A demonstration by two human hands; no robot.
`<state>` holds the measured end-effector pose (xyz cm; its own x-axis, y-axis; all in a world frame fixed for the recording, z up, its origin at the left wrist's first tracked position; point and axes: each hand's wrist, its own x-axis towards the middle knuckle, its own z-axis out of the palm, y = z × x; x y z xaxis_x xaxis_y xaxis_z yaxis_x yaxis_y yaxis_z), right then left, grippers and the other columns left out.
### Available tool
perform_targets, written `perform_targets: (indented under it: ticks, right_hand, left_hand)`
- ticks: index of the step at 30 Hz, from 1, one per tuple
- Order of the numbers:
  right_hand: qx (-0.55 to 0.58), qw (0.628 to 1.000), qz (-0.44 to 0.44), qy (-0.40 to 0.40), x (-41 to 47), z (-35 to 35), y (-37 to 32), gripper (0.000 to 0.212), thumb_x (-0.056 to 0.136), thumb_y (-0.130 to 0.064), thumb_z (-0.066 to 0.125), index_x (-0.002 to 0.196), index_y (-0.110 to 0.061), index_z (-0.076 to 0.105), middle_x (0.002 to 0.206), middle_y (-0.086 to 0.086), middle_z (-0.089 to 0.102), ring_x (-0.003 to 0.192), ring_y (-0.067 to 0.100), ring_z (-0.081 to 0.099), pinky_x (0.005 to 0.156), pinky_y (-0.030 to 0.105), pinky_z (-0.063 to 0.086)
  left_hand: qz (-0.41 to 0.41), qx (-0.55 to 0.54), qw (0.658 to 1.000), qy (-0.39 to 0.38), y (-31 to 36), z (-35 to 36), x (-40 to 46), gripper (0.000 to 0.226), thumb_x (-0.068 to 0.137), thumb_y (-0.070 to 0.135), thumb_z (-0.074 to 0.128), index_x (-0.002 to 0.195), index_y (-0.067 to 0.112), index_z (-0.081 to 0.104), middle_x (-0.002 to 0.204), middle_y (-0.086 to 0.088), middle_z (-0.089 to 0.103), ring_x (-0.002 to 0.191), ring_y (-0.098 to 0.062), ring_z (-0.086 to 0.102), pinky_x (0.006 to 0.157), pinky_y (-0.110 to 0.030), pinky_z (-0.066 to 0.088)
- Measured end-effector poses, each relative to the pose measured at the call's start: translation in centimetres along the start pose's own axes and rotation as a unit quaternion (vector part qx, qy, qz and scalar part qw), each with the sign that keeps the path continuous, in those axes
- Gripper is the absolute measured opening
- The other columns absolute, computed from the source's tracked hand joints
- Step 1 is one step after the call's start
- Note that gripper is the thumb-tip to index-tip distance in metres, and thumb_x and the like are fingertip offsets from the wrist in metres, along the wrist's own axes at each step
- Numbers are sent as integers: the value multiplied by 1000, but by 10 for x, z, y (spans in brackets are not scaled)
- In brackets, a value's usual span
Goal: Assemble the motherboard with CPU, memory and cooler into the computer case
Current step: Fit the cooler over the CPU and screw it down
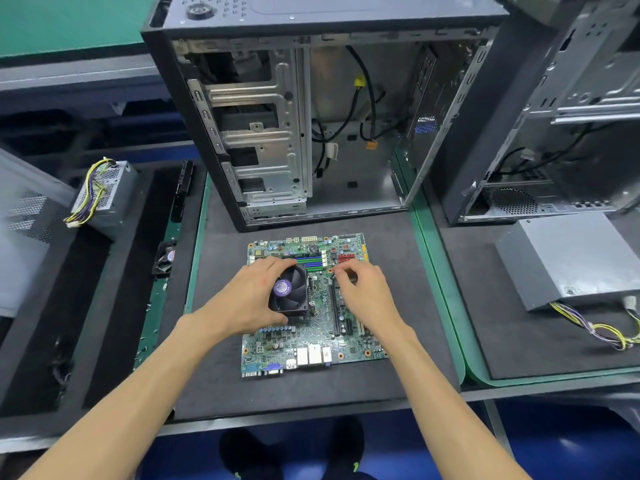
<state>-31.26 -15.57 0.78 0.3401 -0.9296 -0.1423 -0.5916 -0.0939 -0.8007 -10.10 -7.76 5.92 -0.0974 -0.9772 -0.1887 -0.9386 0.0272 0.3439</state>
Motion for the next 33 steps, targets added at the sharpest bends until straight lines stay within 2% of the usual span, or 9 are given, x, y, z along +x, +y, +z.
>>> perform_targets:
  ticks: [2,18,23,27,29,33]
  right_hand:
    - [-1,1000,1,-2,1,1,0,24,104,-29,50,115,-24,71,109,-10,67,112,17,44,81,29,33]
    - [3,1000,0,-4,-1,0,-2,26,104,-28,49,116,-22,72,107,-8,69,112,19,46,82,31,38]
    - [3,1000,-10,-2,-2,0,-3,25,103,-26,52,111,-18,74,101,-6,71,109,22,52,93,40,47]
    - [-13,1000,-9,-7,-3,1,-3,24,103,-27,52,112,-20,73,103,-7,71,112,20,45,87,33,42]
    - [-22,1000,-12,-4,-3,1,-5,24,103,-27,51,113,-21,72,108,-7,70,110,17,43,87,32,39]
    - [8,999,-50,-6,-2,0,-18,21,101,-28,56,112,-19,71,110,-7,68,111,14,56,96,35,47]
  left_hand:
    - [0,-5,1000,-1,0,-1,-1,106,65,43,88,151,22,31,145,4,43,133,-17,40,111,-34,33]
    - [1,4,1000,1,2,5,3,106,65,46,87,152,22,30,144,4,43,131,-18,41,112,-34,33]
    - [1,32,999,12,1,13,2,104,64,46,87,149,24,31,140,5,45,128,-18,42,107,-34,36]
    - [4,11,999,36,-1,20,-2,102,62,45,88,147,26,34,140,8,47,128,-18,44,104,-34,36]
    - [9,12,1000,27,-2,18,-1,104,62,47,87,149,26,32,141,8,47,130,-18,43,106,-35,37]
    - [14,8,1000,7,-2,10,0,112,62,56,82,153,25,25,153,5,39,140,-17,36,117,-40,27]
